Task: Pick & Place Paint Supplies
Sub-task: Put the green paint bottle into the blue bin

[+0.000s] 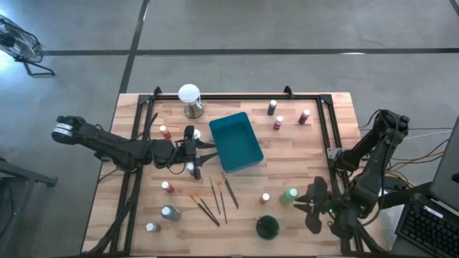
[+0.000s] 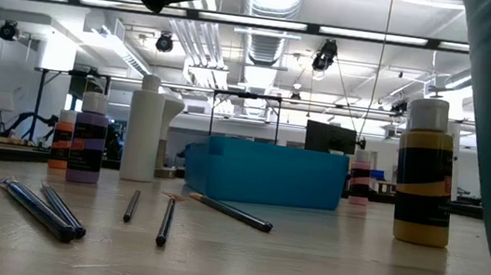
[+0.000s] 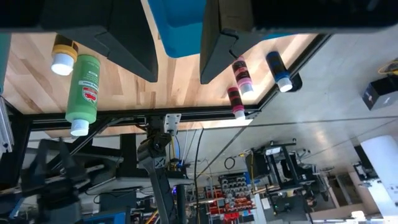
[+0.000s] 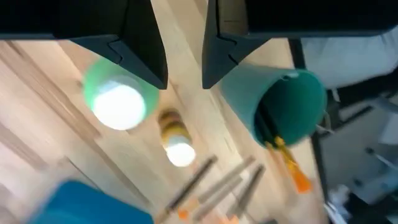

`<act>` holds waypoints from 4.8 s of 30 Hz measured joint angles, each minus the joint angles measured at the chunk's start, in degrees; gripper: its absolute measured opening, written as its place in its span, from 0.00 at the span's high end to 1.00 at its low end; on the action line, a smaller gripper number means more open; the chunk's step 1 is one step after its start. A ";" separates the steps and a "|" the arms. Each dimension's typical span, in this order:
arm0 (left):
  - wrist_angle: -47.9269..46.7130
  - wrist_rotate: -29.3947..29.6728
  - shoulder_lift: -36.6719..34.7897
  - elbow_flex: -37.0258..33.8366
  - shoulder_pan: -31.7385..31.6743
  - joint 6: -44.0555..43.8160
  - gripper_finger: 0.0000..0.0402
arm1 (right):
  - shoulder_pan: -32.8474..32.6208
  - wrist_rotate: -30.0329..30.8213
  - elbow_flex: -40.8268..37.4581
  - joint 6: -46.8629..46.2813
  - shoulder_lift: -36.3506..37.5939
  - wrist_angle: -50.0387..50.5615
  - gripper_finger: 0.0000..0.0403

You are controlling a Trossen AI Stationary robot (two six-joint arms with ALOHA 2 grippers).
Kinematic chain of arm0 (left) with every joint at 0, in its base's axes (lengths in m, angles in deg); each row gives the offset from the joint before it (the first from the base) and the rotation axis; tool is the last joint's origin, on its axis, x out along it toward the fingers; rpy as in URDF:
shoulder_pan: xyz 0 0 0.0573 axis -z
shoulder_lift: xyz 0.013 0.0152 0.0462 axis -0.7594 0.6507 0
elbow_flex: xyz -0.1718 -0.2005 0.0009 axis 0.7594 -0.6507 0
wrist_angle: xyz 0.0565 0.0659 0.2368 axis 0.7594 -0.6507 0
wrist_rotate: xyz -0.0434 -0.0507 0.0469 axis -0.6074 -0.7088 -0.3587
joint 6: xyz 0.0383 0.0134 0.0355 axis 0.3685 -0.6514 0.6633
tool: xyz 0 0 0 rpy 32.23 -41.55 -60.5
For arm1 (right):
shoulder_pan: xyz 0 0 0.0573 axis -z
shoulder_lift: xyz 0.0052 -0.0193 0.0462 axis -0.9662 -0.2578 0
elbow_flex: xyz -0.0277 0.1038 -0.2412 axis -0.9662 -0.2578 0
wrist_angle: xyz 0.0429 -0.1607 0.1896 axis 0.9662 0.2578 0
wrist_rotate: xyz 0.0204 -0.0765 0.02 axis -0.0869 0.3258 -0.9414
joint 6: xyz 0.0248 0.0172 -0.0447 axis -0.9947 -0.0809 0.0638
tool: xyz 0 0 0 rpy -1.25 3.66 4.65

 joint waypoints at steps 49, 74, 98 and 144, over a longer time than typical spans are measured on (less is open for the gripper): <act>-14.26 -4.59 -0.04 1.95 -4.28 2.02 0.69 | 16.05 -17.11 19.62 4.70 -3.07 28.31 0.49; -16.37 -6.25 -1.95 3.25 -4.28 -0.05 0.69 | 28.02 -37.29 20.10 7.49 -6.52 25.22 0.44; -14.21 -6.22 -1.97 4.04 -4.52 -0.39 0.69 | -5.80 -7.77 16.89 -23.86 -23.76 25.31 0.41; -11.98 -6.19 -1.97 4.00 -4.68 -4.40 0.69 | 0.10 23.67 -2.87 -36.02 -35.44 4.78 0.29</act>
